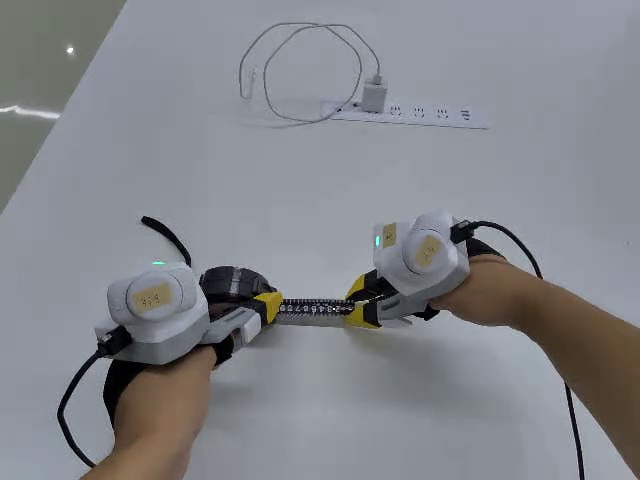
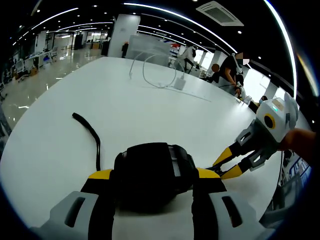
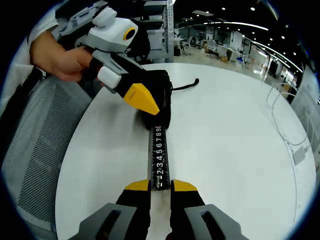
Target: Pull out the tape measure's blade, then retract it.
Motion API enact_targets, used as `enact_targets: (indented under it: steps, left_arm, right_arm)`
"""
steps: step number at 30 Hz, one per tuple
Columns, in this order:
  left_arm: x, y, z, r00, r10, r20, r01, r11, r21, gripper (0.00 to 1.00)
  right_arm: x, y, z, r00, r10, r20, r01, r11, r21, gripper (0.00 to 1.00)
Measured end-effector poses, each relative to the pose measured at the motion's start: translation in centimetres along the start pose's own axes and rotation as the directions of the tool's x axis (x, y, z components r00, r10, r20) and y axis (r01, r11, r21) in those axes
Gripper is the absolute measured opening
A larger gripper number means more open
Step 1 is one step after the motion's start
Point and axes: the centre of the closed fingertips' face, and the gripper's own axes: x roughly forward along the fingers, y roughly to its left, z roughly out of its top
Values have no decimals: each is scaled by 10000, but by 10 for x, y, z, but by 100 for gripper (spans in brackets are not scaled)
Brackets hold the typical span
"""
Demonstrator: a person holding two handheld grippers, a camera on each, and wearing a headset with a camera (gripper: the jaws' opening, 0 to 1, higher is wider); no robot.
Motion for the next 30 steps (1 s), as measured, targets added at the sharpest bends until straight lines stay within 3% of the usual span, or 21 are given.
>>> enact_targets:
  steps: [30]
  left_arm:
    - [-1, -1, 0, 10000, -32, 11, 32, 9999, -137, 58]
  right_arm:
    - [22, 1, 29, 9984, 168, 532, -168, 9999, -18, 10]
